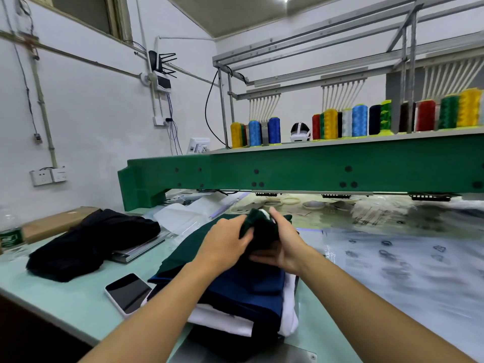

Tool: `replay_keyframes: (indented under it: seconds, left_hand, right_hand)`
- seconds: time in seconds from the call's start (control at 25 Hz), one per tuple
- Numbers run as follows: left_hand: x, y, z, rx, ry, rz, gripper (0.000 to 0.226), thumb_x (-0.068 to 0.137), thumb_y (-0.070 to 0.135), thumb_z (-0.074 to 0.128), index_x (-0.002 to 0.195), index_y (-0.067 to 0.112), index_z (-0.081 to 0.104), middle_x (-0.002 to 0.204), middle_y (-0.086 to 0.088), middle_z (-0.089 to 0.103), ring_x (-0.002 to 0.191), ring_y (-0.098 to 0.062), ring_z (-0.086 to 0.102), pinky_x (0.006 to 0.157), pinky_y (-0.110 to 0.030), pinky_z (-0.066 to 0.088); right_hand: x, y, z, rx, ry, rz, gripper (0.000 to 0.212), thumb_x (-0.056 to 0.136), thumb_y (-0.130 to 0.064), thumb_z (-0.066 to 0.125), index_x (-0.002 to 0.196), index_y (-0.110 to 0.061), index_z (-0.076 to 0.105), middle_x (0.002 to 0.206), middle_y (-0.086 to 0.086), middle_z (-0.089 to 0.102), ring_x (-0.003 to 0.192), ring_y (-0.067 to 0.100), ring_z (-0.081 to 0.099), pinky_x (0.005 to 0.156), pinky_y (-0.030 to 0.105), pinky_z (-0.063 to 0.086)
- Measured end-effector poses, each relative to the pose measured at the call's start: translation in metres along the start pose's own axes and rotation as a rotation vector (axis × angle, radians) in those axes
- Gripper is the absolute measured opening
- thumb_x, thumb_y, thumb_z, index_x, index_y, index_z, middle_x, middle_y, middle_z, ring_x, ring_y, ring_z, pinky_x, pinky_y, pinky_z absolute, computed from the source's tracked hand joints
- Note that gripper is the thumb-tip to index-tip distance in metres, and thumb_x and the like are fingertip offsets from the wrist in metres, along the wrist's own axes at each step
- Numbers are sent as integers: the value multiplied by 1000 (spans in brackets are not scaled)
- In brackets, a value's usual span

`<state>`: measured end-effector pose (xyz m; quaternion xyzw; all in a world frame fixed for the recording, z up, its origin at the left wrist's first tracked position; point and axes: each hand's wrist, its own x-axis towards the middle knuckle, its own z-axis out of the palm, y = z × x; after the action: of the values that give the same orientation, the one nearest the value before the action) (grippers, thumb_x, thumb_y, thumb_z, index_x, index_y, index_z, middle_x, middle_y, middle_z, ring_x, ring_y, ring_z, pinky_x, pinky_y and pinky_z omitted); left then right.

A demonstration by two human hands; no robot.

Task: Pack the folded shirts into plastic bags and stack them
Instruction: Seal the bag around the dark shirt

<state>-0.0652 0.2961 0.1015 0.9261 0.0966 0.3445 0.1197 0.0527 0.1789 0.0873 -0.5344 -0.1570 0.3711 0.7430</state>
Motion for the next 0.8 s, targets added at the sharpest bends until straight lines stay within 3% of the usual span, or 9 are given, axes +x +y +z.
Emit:
replay_keyframes:
  seconds: [0.08,0.12,0.16,0.24,0.32,0.48,0.6,0.72,0.8]
  left_hand:
    - [-10,2,3,-12,-130,72,18,90,35,62,106,29,58,93,2,72,86,-23,65,78,-40,54]
    - [-16,-2,1,-29,-233,89,34,85,32,65,117,34,55,104,6,71,95,-18,65,85,-36,53]
    - [-21,-10,-3,-26,-323,94,53,80,26,67,128,39,50,117,11,69,107,-12,63,93,-31,51]
    - [-27,-33,-15,46,-361,50,71,74,11,63,136,42,47,132,15,62,121,-7,56,102,-30,47]
    - [-32,-59,-31,116,-236,-66,66,72,0,58,125,40,57,127,13,65,120,-14,59,97,-37,51]
    - [-44,-84,-43,69,144,-369,57,71,-14,51,97,34,68,106,4,66,88,-20,61,72,-34,53]
    - [-33,-69,-30,-251,220,-497,53,72,-17,42,82,29,68,92,4,70,72,-23,62,54,-25,45]
    - [-13,-30,-18,-398,191,-293,50,63,-21,37,71,22,62,109,13,66,107,-11,59,77,-3,39]
    - [-2,0,-9,-423,92,-104,52,57,-22,32,66,22,58,134,7,57,130,-6,48,100,-7,33]
  right_hand:
    - [6,-1,3,53,7,33,37,86,-30,62,121,-18,58,91,14,72,73,30,73,62,44,59]
    - [9,-2,2,37,50,38,51,81,-14,58,130,-25,50,91,15,68,69,30,69,58,39,56]
    - [13,-3,-3,-15,114,25,77,76,-1,53,145,-33,37,105,17,64,76,32,66,57,36,54]
    - [18,-8,-14,-132,193,-35,100,72,8,47,155,-40,18,144,14,45,104,38,61,58,36,52]
    - [17,-11,-21,-135,164,-51,94,73,9,44,153,-38,28,146,11,44,100,37,65,55,35,54]
    - [12,-13,-28,-199,119,-8,63,76,7,42,126,-23,65,108,8,68,59,25,69,51,29,54]
    - [9,-8,-26,-322,111,-51,56,76,6,43,111,-21,76,107,11,71,79,28,70,61,30,56]
    - [3,-10,-19,-376,101,-78,39,83,-8,50,103,-22,80,102,5,76,91,21,71,69,26,55]
    - [-1,-15,-15,-298,73,-54,35,89,-34,52,100,-17,81,87,3,77,66,14,71,56,20,52]
